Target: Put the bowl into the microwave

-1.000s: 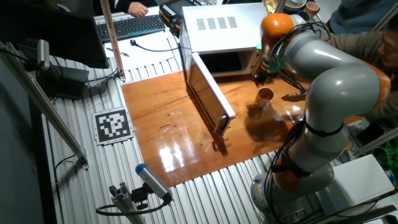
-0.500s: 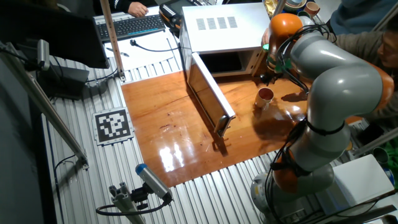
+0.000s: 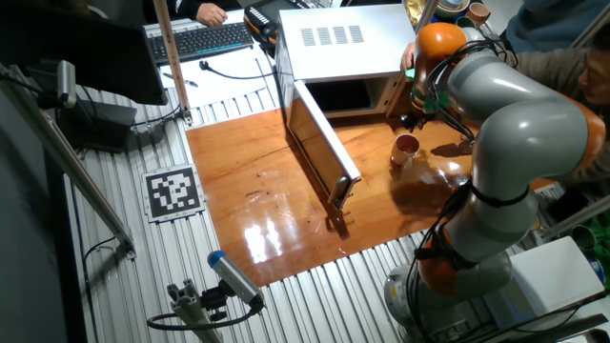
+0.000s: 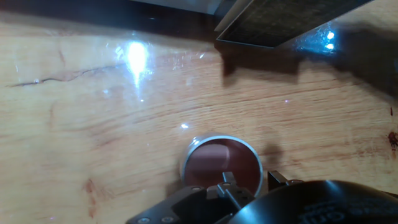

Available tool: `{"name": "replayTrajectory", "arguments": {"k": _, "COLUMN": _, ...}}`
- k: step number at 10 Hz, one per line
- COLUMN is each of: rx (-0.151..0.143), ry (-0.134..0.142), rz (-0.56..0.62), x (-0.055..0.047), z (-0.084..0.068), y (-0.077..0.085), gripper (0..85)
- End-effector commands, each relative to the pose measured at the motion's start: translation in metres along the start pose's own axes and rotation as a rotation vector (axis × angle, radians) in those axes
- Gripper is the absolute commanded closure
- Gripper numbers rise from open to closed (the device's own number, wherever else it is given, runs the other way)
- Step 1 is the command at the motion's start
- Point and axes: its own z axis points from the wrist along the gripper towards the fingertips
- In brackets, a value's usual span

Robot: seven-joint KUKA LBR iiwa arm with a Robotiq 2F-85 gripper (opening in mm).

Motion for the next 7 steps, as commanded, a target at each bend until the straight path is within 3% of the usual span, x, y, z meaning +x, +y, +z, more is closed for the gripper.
{"name": "replayTrajectory", "arguments": {"k": 1, "rx": 0.001, "ry": -0.002, "rz": 0.0, "x": 0.0, "z": 0.001, "y": -0.001, "gripper": 51.0}}
{"name": "replayTrajectory", "arguments": {"k": 7, "rx": -0.014, "ry": -0.008, "rz": -0.011, "x": -0.006, "z": 0.016, "y": -0.003, "gripper": 51.0}}
